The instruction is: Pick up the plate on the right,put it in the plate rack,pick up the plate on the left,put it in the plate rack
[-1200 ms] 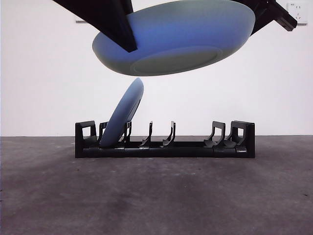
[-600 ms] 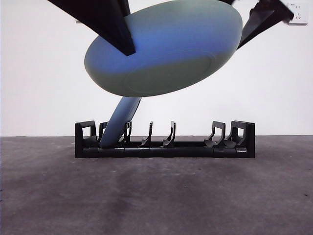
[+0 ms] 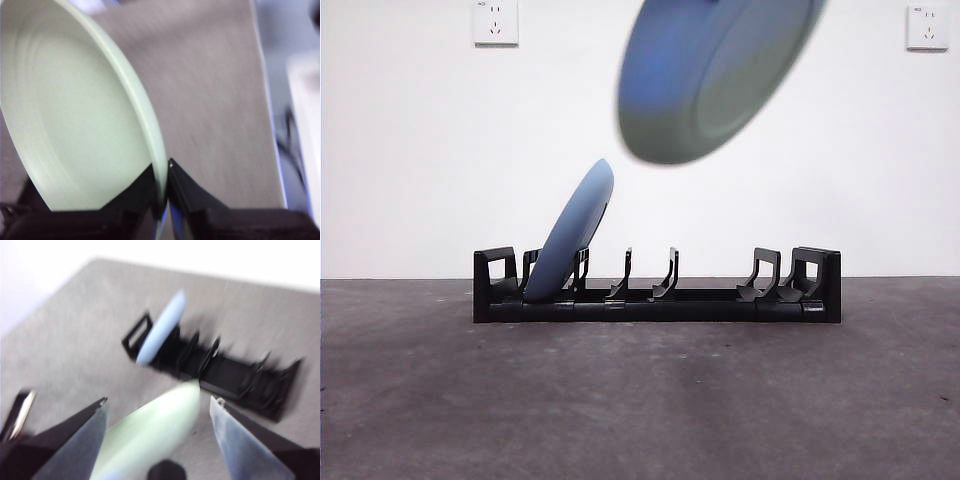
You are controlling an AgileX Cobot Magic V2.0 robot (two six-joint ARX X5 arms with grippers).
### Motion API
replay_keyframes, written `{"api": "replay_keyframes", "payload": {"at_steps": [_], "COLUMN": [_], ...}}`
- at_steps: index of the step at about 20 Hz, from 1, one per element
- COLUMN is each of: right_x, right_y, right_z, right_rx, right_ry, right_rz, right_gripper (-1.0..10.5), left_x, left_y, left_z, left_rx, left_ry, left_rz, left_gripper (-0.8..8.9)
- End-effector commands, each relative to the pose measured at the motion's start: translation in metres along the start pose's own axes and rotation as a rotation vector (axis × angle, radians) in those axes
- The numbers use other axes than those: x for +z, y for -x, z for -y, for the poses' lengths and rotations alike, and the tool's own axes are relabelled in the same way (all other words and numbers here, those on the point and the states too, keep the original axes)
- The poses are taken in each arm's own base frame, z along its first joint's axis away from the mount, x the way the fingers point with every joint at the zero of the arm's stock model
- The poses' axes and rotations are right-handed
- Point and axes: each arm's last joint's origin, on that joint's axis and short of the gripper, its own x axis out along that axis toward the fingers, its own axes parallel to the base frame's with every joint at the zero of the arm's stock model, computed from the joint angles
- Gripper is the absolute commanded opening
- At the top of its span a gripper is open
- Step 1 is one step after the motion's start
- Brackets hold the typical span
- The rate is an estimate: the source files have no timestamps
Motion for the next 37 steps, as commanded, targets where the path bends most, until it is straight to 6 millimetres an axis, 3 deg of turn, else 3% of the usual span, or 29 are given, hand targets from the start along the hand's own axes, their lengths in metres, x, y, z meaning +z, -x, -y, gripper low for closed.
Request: {"api": "replay_keyframes", "payload": {"at_steps": [1,3,6,14,21,26,37], "right_x": [-0.007,-0.019,-0.029,-0.042,-0.043,-0.043,-0.044], "right_y": [0.027,0.047,0.053,0.054,0.054,0.054,0.052], "right_z": [-0.006,-0.010,-0.011,-0.011,-0.011,-0.011,-0.010], "right_rx": [-0.029,-0.030,-0.031,-0.018,-0.018,-0.019,-0.017], "right_ry": [0.003,0.036,0.037,0.032,0.031,0.031,0.041], "right_rz": [0.044,0.018,-0.056,-0.192,-0.194,-0.196,-0.221], "right_gripper": [3.5,3.4,3.4,3.4,3.4,3.4,3.4], "left_x": [0.009,0.010,0.003,-0.027,-0.037,-0.060,-0.098], "left_y": [-0.001,-0.004,-0.013,-0.044,-0.091,-0.115,-0.142], "left_z": [-0.020,-0.039,-0.060,-0.102,-0.146,-0.155,-0.155], "left_rx": [0.082,0.146,0.167,0.262,0.300,0.303,0.294], "left_ry": [0.215,0.322,0.414,0.541,0.580,0.610,0.631], "left_rz": [0.160,0.266,0.335,0.303,0.228,0.160,0.031], "left_gripper": [-0.09,-0.09,-0.09,-0.09,-0.09,-0.09,-0.09]}}
